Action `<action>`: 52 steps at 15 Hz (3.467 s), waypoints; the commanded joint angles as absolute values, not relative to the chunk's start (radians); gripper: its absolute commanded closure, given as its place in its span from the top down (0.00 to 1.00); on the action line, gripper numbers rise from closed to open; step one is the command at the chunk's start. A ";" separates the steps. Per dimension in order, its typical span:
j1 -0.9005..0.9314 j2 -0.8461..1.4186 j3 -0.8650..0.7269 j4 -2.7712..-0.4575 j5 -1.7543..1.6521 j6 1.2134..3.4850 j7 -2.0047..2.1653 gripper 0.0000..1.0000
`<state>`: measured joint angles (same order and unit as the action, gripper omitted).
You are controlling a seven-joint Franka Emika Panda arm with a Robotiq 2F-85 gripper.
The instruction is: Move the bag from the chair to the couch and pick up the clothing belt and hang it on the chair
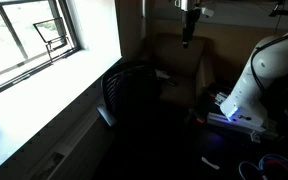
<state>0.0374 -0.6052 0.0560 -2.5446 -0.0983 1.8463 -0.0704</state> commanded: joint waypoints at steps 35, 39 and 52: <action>0.137 0.394 0.052 -2.105 0.434 2.316 0.644 1.00; 0.094 0.423 -0.002 -2.068 0.452 2.367 0.759 1.00; 0.100 0.419 0.021 -2.079 0.511 2.542 1.032 1.00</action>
<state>0.1131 0.4198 0.0078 -2.0789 0.5204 2.5442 1.0286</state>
